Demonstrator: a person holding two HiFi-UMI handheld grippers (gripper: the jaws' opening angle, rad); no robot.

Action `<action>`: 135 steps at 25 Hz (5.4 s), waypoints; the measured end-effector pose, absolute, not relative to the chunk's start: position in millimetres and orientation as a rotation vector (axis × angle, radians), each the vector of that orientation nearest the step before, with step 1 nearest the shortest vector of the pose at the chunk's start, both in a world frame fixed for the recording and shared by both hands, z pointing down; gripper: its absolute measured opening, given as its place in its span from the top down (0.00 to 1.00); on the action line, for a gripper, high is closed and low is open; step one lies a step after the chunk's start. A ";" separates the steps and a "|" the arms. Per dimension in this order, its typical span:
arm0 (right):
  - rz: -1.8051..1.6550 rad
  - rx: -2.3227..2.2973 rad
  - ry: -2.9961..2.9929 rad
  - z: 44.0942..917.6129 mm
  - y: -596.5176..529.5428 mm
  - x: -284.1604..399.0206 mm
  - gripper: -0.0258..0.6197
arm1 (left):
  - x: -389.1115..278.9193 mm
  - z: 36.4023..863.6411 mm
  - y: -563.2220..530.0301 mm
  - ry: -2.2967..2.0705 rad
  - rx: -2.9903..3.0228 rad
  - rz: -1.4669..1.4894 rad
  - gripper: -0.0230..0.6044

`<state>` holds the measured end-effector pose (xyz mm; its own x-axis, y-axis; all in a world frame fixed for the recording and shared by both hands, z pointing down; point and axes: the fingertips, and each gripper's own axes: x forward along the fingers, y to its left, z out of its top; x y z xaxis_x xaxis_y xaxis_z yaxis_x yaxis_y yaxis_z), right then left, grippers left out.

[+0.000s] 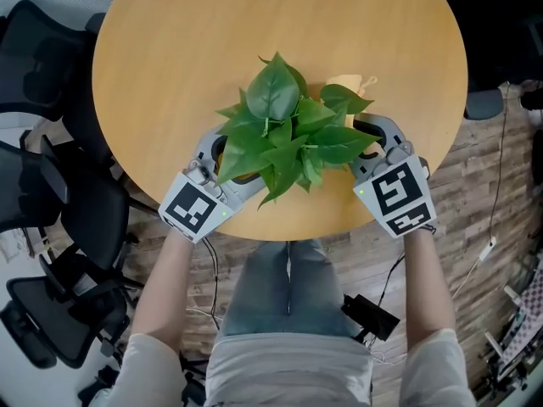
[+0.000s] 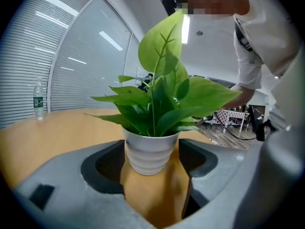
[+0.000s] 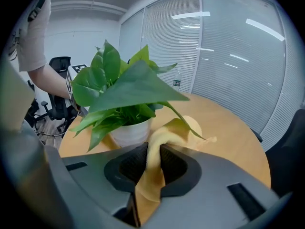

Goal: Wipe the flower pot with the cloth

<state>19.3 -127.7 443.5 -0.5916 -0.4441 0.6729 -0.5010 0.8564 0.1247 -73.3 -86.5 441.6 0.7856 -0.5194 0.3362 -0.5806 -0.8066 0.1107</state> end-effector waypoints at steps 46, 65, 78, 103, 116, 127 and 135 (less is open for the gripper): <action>0.101 0.666 -2.335 444.8 -79.7 6.4 0.87 | -52.9 440.4 -85.3 -1.399 2.489 0.369 0.43; 0.126 0.647 -2.365 447.4 -61.4 0.1 0.87 | -48.5 439.6 -81.8 -1.564 2.341 0.331 0.43; 0.144 0.686 -2.349 447.5 -67.3 13.0 0.87 | -69.4 447.2 -83.7 -1.155 2.648 0.398 0.38; 0.157 0.716 -2.320 450.7 -78.0 11.2 0.87 | -46.5 432.0 -104.0 -0.497 2.914 0.272 0.24; 0.051 0.666 -2.304 446.2 -124.4 12.9 0.87 | -45.6 432.7 -102.1 -0.539 2.909 0.289 0.26; 0.004 0.615 -2.311 444.3 -109.3 11.9 0.87 | -44.4 432.5 -103.8 -0.633 2.876 0.296 0.27; 0.011 0.597 -2.323 444.9 -100.3 14.7 0.87 | -42.1 434.8 -106.3 -0.742 2.844 0.358 0.27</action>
